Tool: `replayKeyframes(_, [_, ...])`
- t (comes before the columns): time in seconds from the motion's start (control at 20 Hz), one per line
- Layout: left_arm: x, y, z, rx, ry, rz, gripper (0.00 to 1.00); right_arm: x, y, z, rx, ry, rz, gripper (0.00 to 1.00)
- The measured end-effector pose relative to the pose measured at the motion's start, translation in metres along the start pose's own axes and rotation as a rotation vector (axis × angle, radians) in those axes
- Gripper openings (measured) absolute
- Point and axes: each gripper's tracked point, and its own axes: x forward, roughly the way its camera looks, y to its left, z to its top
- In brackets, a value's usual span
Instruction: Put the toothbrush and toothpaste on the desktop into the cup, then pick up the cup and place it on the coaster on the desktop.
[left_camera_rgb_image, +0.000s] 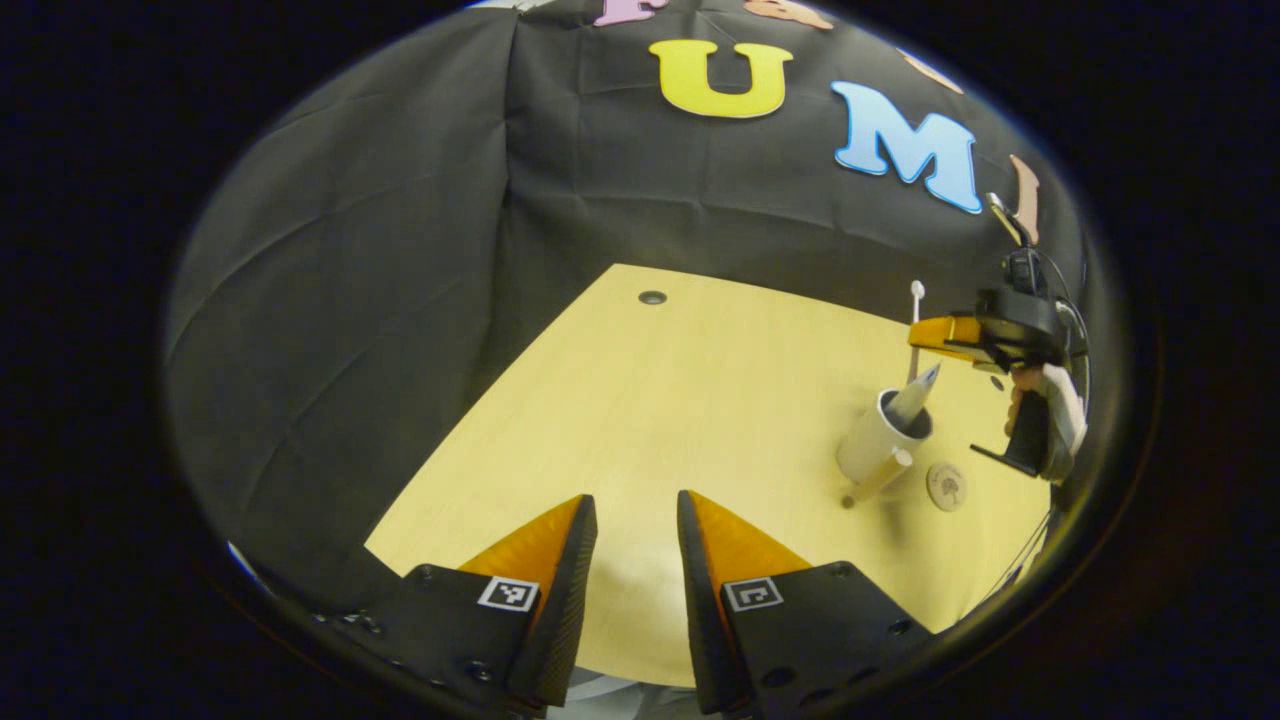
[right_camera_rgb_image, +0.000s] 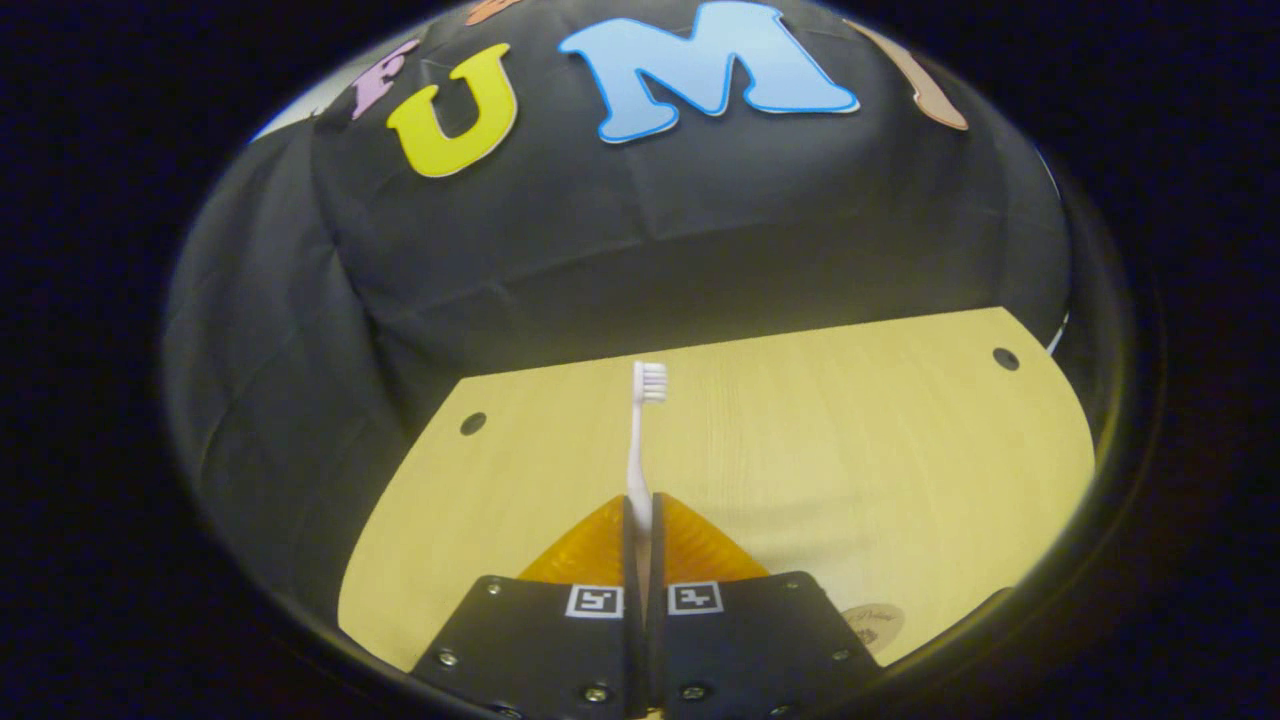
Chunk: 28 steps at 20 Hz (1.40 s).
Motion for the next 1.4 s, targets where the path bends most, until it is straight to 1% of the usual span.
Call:
replayKeyframes(0.05, [0.000,-0.002,0.001,0.004,-0.002,0.000,0.56,-0.001,0.000,-0.008,-0.005,0.005,-0.004,0.02])
replayKeyframes(0.1, [0.000,-0.004,0.001,0.008,-0.002,-0.002,0.53,-0.002,0.000,-0.014,-0.003,0.010,-0.005,0.02])
replayKeyframes(0.25, [-0.003,-0.011,0.000,0.019,-0.004,-0.012,0.53,-0.005,-0.003,-0.038,0.001,0.040,-0.008,0.02])
replayKeyframes(0.35, [-0.001,-0.016,0.000,0.026,-0.002,-0.024,0.53,-0.010,-0.004,-0.042,0.004,0.030,-0.013,0.04])
replayKeyframes(0.4, [0.001,-0.019,0.002,0.029,-0.003,-0.031,0.59,-0.012,-0.005,-0.044,0.008,0.027,-0.019,0.04])
replayKeyframes(0.45, [0.004,-0.025,0.008,0.032,-0.004,-0.039,0.47,-0.016,-0.005,-0.046,0.014,0.024,-0.023,0.04])
replayKeyframes(0.5, [0.007,-0.030,0.011,0.036,-0.005,-0.048,0.47,-0.018,-0.005,-0.048,0.021,0.024,-0.018,0.04])
replayKeyframes(0.55, [0.009,-0.036,0.013,0.039,-0.007,-0.056,0.53,-0.018,-0.003,-0.054,0.017,0.038,-0.018,0.05])
replayKeyframes(0.6, [0.010,-0.042,0.017,0.044,-0.007,-0.066,0.53,-0.021,-0.002,-0.060,0.007,0.044,-0.021,0.09])
replayKeyframes(0.65, [0.012,-0.049,0.021,0.050,-0.006,-0.074,0.48,-0.027,-0.004,-0.064,-0.003,0.046,-0.026,0.09])
replayKeyframes(0.75, [0.018,-0.062,0.026,0.062,-0.006,-0.098,0.52,-0.037,-0.005,-0.068,-0.018,0.042,-0.034,0.18])
replayKeyframes(0.8, [0.021,-0.069,0.025,0.069,-0.006,-0.115,0.53,-0.043,-0.005,-0.068,-0.016,0.033,-0.028,0.20])
replayKeyframes(0.9, [0.022,-0.089,0.024,0.087,-0.002,-0.160,0.53,-0.054,-0.006,-0.073,-0.013,0.040,-0.024,0.26])
replayKeyframes(1.0, [0.019,-0.111,0.023,0.112,0.006,-0.216,0.53,-0.065,-0.012,-0.074,-0.009,0.033,-0.030,0.25])
replayKeyframes(1.2, [0.026,-0.169,0.021,0.167,0.049,-0.389,0.53,-0.094,-0.037,-0.079,0.022,0.017,-0.060,0.26])
replayKeyframes(1.25, [0.025,-0.184,0.018,0.187,0.075,-0.447,0.53,-0.101,-0.046,-0.082,0.029,0.018,-0.072,0.26])
replayKeyframes(1.3, [0.020,-0.200,0.015,0.210,0.100,-0.499,0.63,-0.108,-0.057,-0.084,0.037,0.019,-0.089,0.26])
replayKeyframes(1.35, [0.021,-0.211,0.012,0.239,0.122,-0.527,0.66,-0.115,-0.067,-0.088,0.049,0.019,-0.106,0.25])
replayKeyframes(1.4, [0.023,-0.219,0.011,0.276,0.140,-0.552,0.66,-0.122,-0.078,-0.091,0.065,0.019,-0.124,0.26])
